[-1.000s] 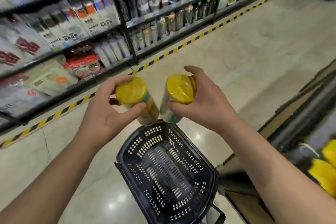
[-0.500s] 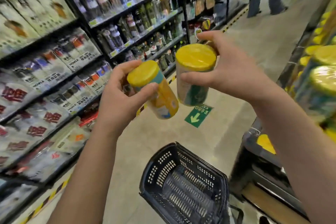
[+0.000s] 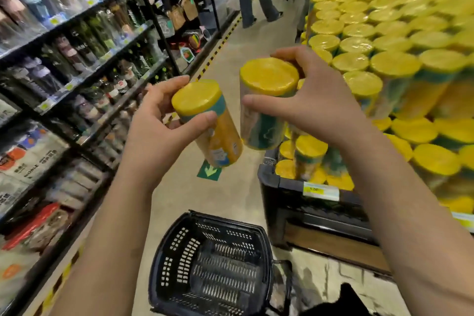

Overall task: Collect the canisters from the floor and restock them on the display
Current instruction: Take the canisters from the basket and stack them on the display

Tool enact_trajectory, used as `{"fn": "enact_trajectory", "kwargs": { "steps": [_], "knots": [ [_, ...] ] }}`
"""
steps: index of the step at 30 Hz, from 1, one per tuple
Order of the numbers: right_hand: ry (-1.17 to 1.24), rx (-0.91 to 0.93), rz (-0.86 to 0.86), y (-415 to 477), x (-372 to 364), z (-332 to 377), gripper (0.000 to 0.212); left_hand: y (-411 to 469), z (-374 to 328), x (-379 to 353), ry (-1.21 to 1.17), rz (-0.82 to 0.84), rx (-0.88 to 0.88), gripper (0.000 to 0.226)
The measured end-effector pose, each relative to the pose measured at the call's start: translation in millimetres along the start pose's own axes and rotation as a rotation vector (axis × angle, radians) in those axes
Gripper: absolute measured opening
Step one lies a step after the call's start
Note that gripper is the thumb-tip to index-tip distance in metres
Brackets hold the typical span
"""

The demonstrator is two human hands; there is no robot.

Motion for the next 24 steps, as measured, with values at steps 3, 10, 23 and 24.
{"fn": "enact_trajectory", "kwargs": {
  "steps": [3,10,23,24],
  "knots": [
    [-0.076,-0.041,-0.08,-21,37,-13,0.087,3,-9,-41,-0.057,0.071,-0.039,0.078],
    [-0.144,-0.134,-0.205,-61,127,-42,0.085,3,-49,-134,-0.15,0.243,-0.128,0.079],
    [-0.153,-0.19,-0.305,-80,251,-101,0.087,1,-122,-255,-0.064,0.277,-0.135,0.074],
    [-0.148,-0.193,-0.299,-79,258,-106,0.086,1,-125,-262,-0.037,0.269,-0.136,0.073]
  ]
}}
Point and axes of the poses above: each hand's wrist, its own y-axis towards the middle knuckle, its own x-axis out of the back of the hand, z = x × y, the point moved 2 cm from there along y, towards the middle knuckle, and after that the axes turned 11 degrees about y, right-handed, at the moved point
